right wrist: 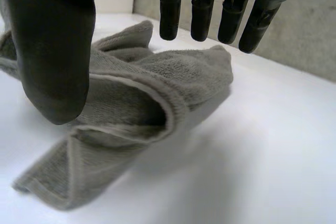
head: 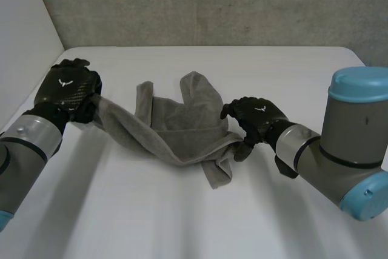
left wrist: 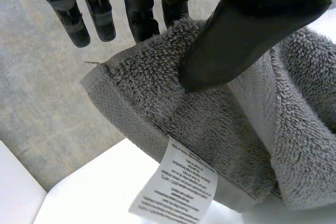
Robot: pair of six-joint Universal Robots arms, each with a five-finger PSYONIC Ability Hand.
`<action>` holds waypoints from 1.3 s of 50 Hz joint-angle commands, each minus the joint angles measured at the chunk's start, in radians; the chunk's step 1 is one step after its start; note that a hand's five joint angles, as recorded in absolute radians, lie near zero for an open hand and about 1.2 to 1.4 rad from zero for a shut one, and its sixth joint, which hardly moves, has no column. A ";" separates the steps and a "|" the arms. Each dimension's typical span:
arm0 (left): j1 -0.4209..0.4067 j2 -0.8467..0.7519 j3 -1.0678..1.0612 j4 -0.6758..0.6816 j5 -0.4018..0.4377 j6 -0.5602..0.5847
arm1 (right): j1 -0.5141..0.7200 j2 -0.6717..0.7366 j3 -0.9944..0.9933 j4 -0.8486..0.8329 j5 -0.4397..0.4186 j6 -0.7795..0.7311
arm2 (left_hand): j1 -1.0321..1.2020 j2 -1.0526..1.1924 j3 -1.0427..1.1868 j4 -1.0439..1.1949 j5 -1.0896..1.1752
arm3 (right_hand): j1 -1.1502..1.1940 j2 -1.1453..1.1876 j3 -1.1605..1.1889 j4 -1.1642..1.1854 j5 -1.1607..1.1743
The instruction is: Fold the towel.
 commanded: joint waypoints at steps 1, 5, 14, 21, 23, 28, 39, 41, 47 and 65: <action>-0.013 0.049 0.002 -0.047 -0.001 -0.005 | -0.001 0.002 0.048 -0.052 -0.004 0.181 | 0.086 0.109 -0.042 -0.056 0.069 | -0.059 -0.060 -0.051 -0.078 -0.017; -0.015 0.076 -0.006 -0.064 -0.004 -0.005 | -0.004 0.031 0.031 -0.054 -0.004 0.286 | 0.086 0.109 -0.042 -0.056 0.069 | -0.021 -0.022 -0.051 -0.078 0.021; 0.011 0.165 -0.024 -0.105 -0.008 -0.008 | 0.010 0.125 -0.012 -0.094 0.042 0.353 | 0.086 0.109 -0.042 -0.056 0.069 | 0.014 0.013 -0.051 -0.078 0.057; 0.060 0.208 -0.026 -0.119 -0.004 -0.010 | 0.007 0.206 -0.058 -0.161 0.135 0.360 | 0.086 0.109 -0.042 -0.056 0.069 | 0.140 0.139 -0.051 -0.078 0.183; 0.065 0.211 -0.026 -0.127 -0.004 -0.010 | 0.008 0.218 -0.064 -0.178 0.135 0.365 | 0.086 0.109 -0.042 -0.056 0.069 | 0.152 0.151 -0.051 -0.078 0.194; 0.090 0.221 -0.024 -0.139 -0.005 -0.010 | 0.007 0.249 -0.081 -0.226 0.155 0.371 | 0.086 0.109 -0.042 -0.056 0.069 | 0.252 0.251 -0.051 -0.078 0.294; 0.174 0.223 -0.024 -0.142 -0.001 -0.027 | -0.015 0.244 -0.065 -0.226 0.160 0.475 | 0.086 0.109 -0.042 -0.056 0.069 | 0.821 0.821 -0.051 -0.078 0.864; 0.183 0.223 -0.023 -0.142 0.001 -0.036 | -0.022 0.215 -0.038 -0.224 0.137 0.485 | 0.086 0.109 -0.042 -0.056 0.069 | 0.976 0.975 -0.051 -0.078 1.018; 0.188 0.235 -0.024 -0.180 0.004 -0.071 | -0.069 0.057 0.004 -0.200 -0.030 0.451 | 0.086 0.109 -0.042 -0.056 0.069 | 0.976 0.975 -0.051 -0.078 1.018; 0.188 0.220 0.039 -0.297 0.119 -0.138 | -0.199 -0.056 -0.310 0.561 -0.268 -0.328 | 0.086 0.109 -0.042 -0.056 0.069 | 0.976 0.975 -0.051 -0.078 1.018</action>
